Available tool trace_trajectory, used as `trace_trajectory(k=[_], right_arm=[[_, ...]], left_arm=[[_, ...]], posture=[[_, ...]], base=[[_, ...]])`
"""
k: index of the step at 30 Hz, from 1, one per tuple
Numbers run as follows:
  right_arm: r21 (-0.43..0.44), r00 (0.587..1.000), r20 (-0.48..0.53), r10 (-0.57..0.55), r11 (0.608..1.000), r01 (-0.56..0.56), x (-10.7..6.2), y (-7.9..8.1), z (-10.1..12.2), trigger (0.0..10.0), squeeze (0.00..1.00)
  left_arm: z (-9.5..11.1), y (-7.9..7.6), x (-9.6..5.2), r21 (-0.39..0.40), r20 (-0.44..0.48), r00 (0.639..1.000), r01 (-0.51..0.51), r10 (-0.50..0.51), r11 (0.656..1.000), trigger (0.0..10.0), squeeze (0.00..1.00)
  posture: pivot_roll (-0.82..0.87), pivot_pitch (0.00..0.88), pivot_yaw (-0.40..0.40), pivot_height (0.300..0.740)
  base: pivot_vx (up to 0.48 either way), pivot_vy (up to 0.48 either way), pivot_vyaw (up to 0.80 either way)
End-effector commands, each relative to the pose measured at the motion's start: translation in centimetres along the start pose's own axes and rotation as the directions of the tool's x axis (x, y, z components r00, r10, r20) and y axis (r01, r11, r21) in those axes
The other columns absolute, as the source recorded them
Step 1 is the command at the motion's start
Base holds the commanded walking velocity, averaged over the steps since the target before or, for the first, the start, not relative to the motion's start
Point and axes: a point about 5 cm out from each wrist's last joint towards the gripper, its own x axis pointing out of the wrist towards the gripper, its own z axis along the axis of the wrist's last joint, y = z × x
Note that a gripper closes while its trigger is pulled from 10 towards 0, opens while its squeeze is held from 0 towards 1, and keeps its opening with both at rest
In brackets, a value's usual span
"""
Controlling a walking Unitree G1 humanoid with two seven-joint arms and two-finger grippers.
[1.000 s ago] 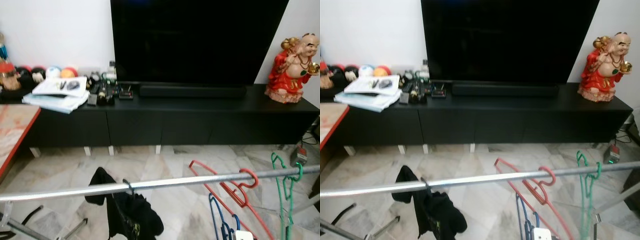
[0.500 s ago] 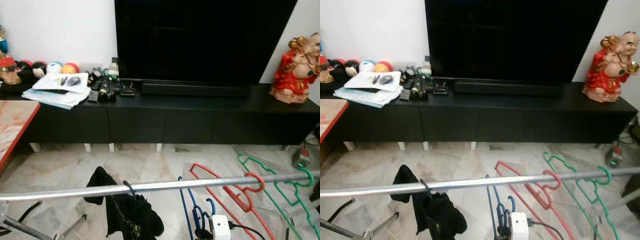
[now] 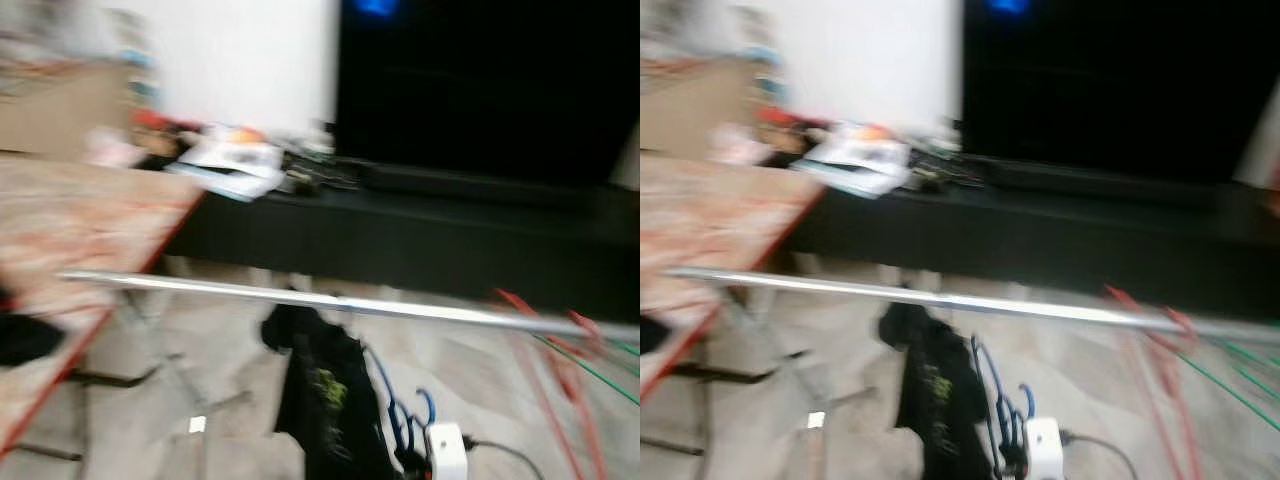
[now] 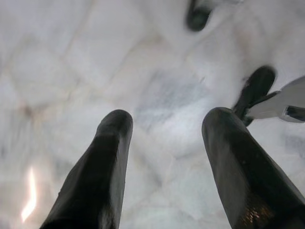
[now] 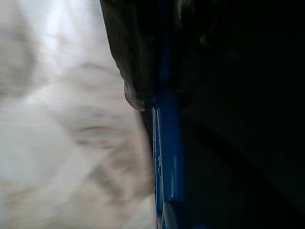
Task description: Hang hanger
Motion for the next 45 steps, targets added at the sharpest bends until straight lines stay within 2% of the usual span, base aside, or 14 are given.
trace_trajectory(k=[1,10,15,18,24,32,41,45], right_arm=[[-0.014,0.997,0.064,-0.037,0.999,0.038,0.1,-1.0,1.9,10.0,0.0],[-0.02,0.981,0.17,-0.09,0.995,0.094,0.5,-1.5,4.6,10.0,0.0],[-0.027,0.97,0.228,-0.08,0.996,0.088,0.7,-1.1,5.9,10.0,0.0],[-0.048,0.954,0.293,-0.062,0.996,0.079,0.9,-0.8,7.6,10.0,0.0],[-0.055,0.927,0.371,-0.061,0.995,0.088,1.0,-0.5,9.6,10.0,0.0],[-0.07,0.906,0.418,-0.065,0.992,0.103,0.5,-0.3,9.1,10.0,0.0],[-0.108,0.885,0.464,-0.045,0.988,0.107,0.9,0.1,12.4,10.0,0.0],[-0.134,0.894,0.447,-0.015,0.987,0.084,1.2,0.6,13.5,10.0,0.0]], left_arm=[[3.7,-0.3,0.1,0.04,0.111,0.994,0.004,-0.008,0.999,10.0,0.0],[3.6,-0.3,0.1,0.029,0.112,0.994,0.001,-0.004,1.0,10.0,0.0],[3.6,-0.3,0.1,0.031,0.111,0.994,0.002,-0.005,1.0,10.0,0.0],[3.6,-0.2,0.1,0.035,0.115,0.993,0.0,-0.004,0.999,10.0,0.0],[3.7,-0.2,0.1,0.034,0.116,0.993,-0.002,-0.002,0.999,10.0,0.0],[3.5,-0.1,0.1,0.036,0.11,0.994,0.001,-0.005,0.999,10.0,0.0],[3.6,-0.2,0.1,0.033,0.113,0.994,0.004,-0.008,0.999,10.0,0.0],[3.6,-0.2,0.1,0.029,0.112,0.994,0.006,-0.01,1.0,10.0,0.0]], posture=[[0.12,0.0,-0.062,0.74],[0.12,0.0,-0.057,0.74],[0.12,0.0,-0.054,0.74],[0.11,0.0,-0.052,0.74],[0.12,0.0,-0.058,0.74],[0.11,0.0,-0.056,0.74],[0.12,0.0,-0.065,0.74],[0.12,0.0,-0.067,0.74]], base=[[0.0,0.0,0.0],[0.0,0.0,0.0],[0.0,0.0,0.0],[0.0,0.0,0.0],[0.0,0.0,0.0],[0.0,0.0,0.0],[0.0,0.0,0.0],[0.0,0.0,0.0]])
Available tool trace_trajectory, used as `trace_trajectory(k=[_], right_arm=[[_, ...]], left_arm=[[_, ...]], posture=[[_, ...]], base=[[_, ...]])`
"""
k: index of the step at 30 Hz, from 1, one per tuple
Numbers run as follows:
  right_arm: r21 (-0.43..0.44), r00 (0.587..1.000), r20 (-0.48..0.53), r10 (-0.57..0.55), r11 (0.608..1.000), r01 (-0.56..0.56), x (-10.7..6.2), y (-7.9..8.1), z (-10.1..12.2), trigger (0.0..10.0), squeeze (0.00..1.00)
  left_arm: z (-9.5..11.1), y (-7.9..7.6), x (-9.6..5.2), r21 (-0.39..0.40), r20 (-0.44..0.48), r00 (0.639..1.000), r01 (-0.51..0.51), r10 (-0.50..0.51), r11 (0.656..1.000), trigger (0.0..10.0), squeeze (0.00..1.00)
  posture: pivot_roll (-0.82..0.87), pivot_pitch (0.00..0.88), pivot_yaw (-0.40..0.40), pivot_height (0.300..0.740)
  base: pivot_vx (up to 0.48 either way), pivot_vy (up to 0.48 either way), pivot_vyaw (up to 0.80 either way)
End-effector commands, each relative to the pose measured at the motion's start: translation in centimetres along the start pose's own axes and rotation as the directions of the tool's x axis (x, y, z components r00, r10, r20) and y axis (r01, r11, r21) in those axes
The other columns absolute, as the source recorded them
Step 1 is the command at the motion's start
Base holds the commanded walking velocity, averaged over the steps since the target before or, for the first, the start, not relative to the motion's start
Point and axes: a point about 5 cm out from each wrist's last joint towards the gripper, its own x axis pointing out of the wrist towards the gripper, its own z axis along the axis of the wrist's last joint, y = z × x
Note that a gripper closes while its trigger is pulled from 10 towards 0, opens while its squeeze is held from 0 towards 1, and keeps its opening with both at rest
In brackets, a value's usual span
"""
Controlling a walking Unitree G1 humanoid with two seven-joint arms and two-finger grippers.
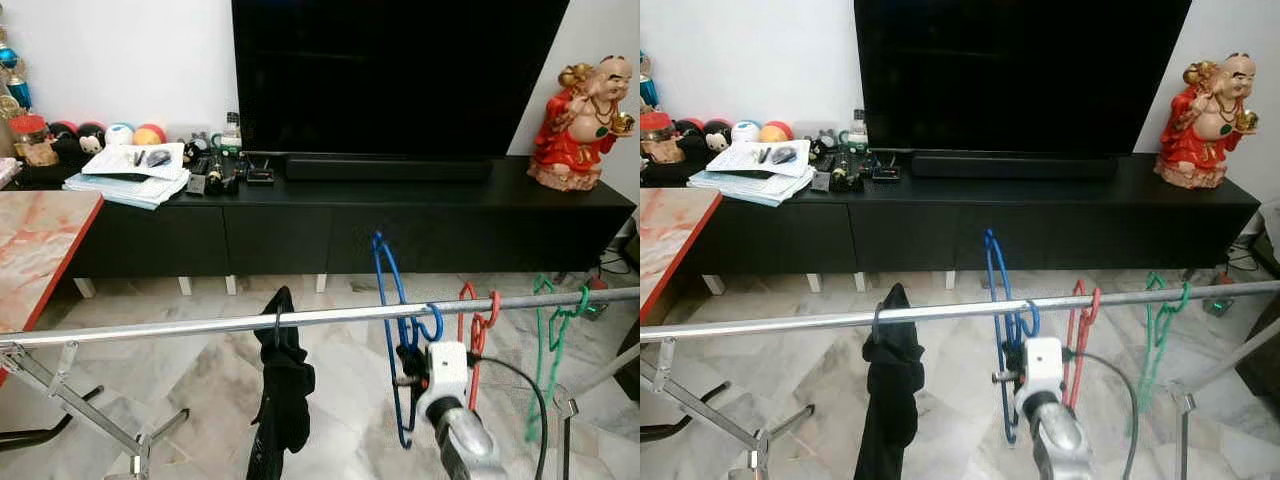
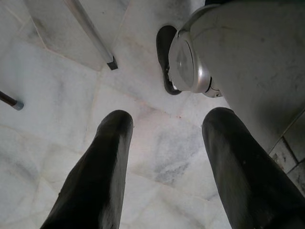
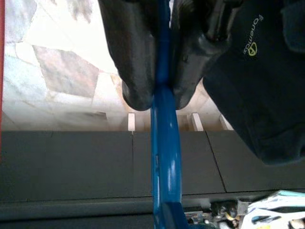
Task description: Hang hanger
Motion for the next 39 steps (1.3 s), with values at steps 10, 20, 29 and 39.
trace_trajectory(k=[10,20,29,39], right_arm=[[-0.052,0.986,-0.157,0.06,0.996,-0.069,1.0,0.6,0.1,10.0,0.0],[0.016,0.976,-0.204,0.073,0.997,-0.072,0.6,0.6,-0.8,10.0,1.0],[0.009,0.994,-0.056,0.09,0.996,-0.09,0.3,0.7,0.3,10.0,0.27],[-0.014,0.987,0.132,0.092,0.996,-0.091,-1.6,0.6,1.0,10.0,0.0]], left_arm=[[-0.5,-0.1,0.0,0.008,-0.034,0.999,0.017,-0.016,1.0,10.0,0.0],[-0.5,-0.1,0.0,0.013,-0.035,0.999,0.024,-0.024,1.0,10.0,0.0],[-0.4,0.0,0.0,0.022,-0.036,0.999,0.02,-0.019,1.0,10.0,0.0],[-0.5,0.0,0.0,0.035,-0.04,0.999,0.024,-0.023,0.999,10.0,0.0]], posture=[[0.13,0.0,-0.07,0.74],[0.12,0.0,-0.067,0.74],[0.11,0.0,-0.06,0.74],[0.1,0.0,-0.053,0.74]], base=[[0.0,0.0,0.0],[0.0,0.0,0.0],[0.0,0.0,0.0],[0.0,0.0,0.0]])
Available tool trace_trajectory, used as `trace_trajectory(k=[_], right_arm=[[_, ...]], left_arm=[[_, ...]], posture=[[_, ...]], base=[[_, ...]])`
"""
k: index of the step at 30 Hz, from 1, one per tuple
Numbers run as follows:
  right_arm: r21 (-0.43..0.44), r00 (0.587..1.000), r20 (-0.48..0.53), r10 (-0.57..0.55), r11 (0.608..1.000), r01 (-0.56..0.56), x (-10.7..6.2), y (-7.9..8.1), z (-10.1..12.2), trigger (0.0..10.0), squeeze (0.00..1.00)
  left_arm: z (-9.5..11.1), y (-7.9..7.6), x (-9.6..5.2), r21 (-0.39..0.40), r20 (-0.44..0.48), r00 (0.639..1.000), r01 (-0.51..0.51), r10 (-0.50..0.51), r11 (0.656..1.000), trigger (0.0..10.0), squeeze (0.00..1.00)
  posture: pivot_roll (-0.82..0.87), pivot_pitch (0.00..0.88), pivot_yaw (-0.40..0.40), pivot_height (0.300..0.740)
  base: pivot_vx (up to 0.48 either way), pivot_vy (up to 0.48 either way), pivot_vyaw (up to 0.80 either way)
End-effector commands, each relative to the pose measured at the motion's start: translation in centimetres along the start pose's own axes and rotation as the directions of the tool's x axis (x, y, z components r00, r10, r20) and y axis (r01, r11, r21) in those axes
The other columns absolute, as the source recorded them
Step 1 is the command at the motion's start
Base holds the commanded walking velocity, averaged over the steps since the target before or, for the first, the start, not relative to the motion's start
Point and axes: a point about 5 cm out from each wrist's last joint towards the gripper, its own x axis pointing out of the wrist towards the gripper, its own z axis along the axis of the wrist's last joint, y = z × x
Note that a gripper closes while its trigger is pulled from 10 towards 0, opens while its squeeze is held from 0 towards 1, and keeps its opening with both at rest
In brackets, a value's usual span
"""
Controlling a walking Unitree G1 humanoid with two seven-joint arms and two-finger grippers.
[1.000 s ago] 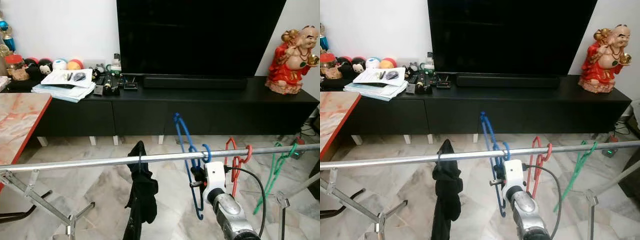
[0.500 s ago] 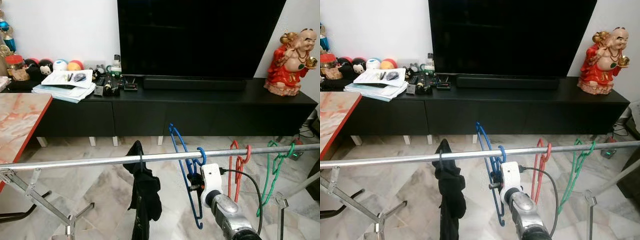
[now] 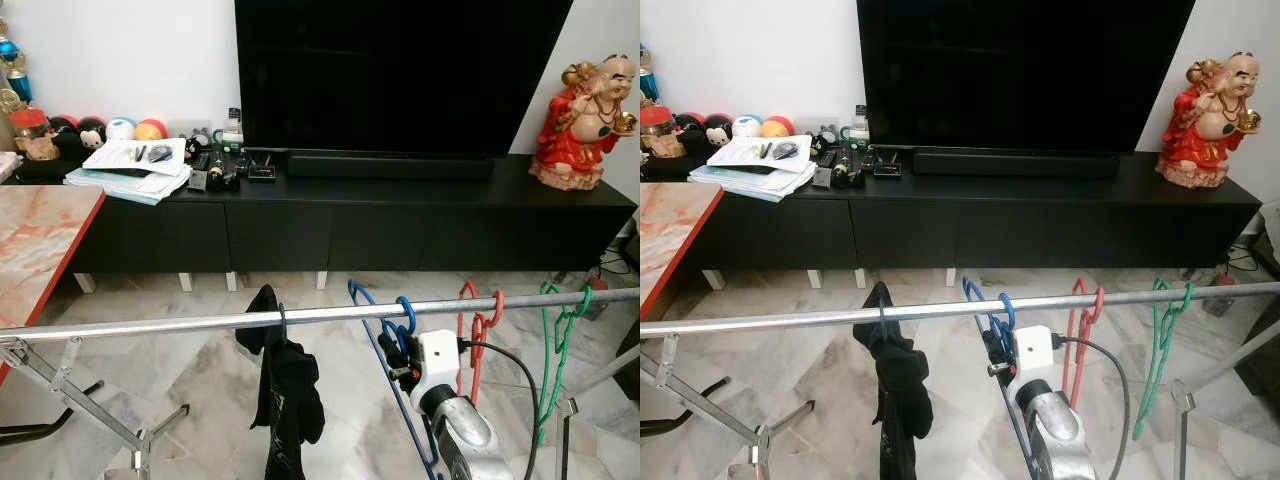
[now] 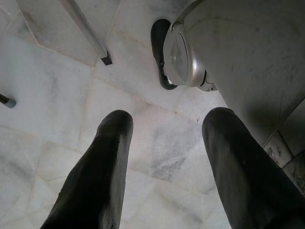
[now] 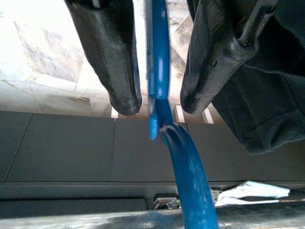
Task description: Hang hanger
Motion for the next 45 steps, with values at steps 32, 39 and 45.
trace_trajectory(k=[32,39,45], right_arm=[[0.143,0.864,-0.051,-0.501,0.853,0.503,-10.5,-3.5,-3.9,10.0,0.0],[0.14,0.87,-0.056,-0.489,0.859,0.492,-10.4,-3.0,-4.3,10.0,0.0],[0.138,0.873,-0.055,-0.485,0.862,0.488,-10.1,-3.1,-4.2,10.0,0.0]], left_arm=[[-0.8,0.5,-0.2,0.031,-0.018,1.0,-0.024,0.024,0.999,10.0,0.0],[-1.0,0.5,-0.2,0.034,-0.023,0.999,-0.023,0.023,0.999,10.0,0.0],[-1.0,0.5,-0.2,0.039,-0.023,0.999,-0.021,0.022,0.999,10.0,0.0]], posture=[[0.11,0.0,-0.063,0.74],[0.1,0.0,-0.059,0.74],[0.1,0.0,-0.058,0.74]], base=[[0.0,0.0,0.0],[0.0,0.0,0.0],[0.0,0.0,0.0]])
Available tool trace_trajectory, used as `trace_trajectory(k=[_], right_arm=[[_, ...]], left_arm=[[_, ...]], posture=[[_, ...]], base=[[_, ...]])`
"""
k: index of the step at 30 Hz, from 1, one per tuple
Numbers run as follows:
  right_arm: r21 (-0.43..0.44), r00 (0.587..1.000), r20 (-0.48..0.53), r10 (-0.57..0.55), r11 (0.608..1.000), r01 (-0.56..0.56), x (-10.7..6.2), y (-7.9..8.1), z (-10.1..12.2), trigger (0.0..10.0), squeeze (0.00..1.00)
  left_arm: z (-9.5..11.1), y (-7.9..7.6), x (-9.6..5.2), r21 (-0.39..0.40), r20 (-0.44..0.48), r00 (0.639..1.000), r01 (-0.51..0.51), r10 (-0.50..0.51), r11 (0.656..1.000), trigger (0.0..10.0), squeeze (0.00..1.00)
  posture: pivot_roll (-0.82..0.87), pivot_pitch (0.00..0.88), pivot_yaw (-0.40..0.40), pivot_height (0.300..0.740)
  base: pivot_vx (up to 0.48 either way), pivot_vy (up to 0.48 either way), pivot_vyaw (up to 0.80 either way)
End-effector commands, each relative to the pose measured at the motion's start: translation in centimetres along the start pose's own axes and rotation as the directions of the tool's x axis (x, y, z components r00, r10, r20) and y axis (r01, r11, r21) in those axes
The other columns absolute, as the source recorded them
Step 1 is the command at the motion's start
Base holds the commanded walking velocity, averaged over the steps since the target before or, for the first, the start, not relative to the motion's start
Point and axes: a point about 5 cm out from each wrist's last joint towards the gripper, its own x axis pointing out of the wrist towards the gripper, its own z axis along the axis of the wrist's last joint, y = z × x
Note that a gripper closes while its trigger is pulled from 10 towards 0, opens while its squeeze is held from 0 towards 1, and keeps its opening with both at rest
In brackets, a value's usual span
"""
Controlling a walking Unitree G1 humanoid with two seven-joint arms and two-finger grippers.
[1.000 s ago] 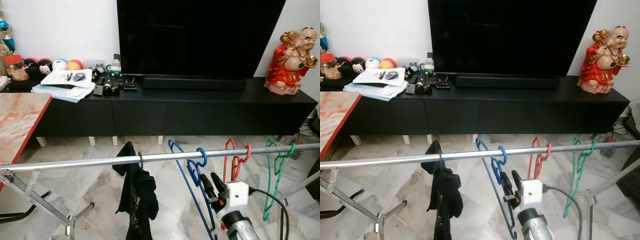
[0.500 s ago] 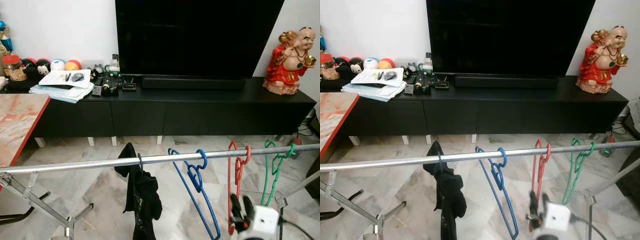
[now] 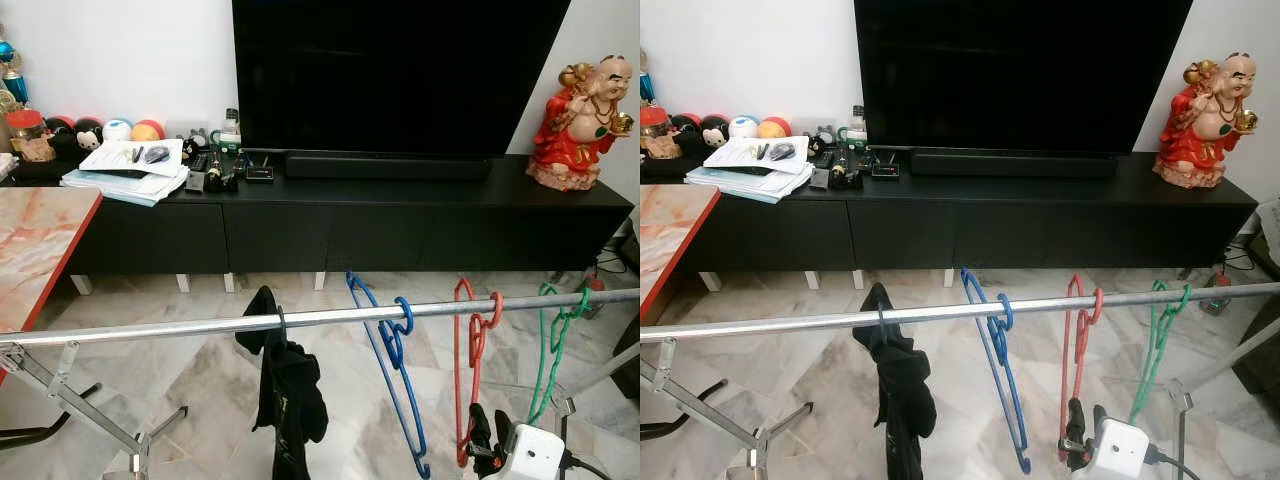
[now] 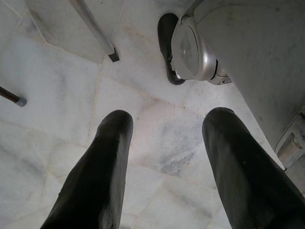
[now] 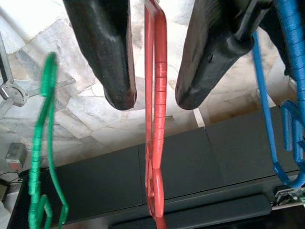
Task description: Hang hanger
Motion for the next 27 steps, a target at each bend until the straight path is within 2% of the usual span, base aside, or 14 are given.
trace_trajectory(k=[1,5,13,20,27], right_arm=[[0.001,1.0,0.004,-0.005,1.0,0.005,0.3,-0.2,0.2,10.0,0.0],[-0.009,1.0,-0.001,0.001,1.0,-0.001,0.9,-0.2,0.3,10.0,0.0],[-0.009,0.999,-0.039,0.021,1.0,-0.021,1.5,0.1,-0.3,10.0,0.0],[-0.013,0.994,-0.108,0.021,1.0,-0.023,2.1,0.1,-1.7,10.0,0.0],[-0.021,0.98,-0.2,-0.013,1.0,0.009,2.3,-0.6,-3.4,10.0,0.0]], left_arm=[[-0.3,-0.1,0.0,0.01,-0.005,1.0,0.001,-0.001,1.0,10.0,0.0],[-0.1,0.0,0.0,0.004,0.001,1.0,0.0,0.0,1.0,10.0,0.0],[0.0,-0.1,0.0,-0.009,0.004,1.0,0.001,-0.001,1.0,10.0,0.0],[0.0,0.0,0.0,-0.014,0.004,1.0,-0.001,0.001,1.0,10.0,0.0],[0.1,0.0,0.0,-0.014,0.008,1.0,-0.001,0.002,1.0,10.0,0.0]], posture=[[0.1,0.0,-0.058,0.74],[0.1,0.0,-0.062,0.74],[0.1,0.0,-0.061,0.74],[0.11,0.0,-0.06,0.74],[0.11,0.0,-0.057,0.74]], base=[[0.0,0.0,0.0],[0.0,0.0,0.0],[-0.26,0.0,0.0],[-0.273,0.0,0.0],[-0.271,0.0,0.0]])
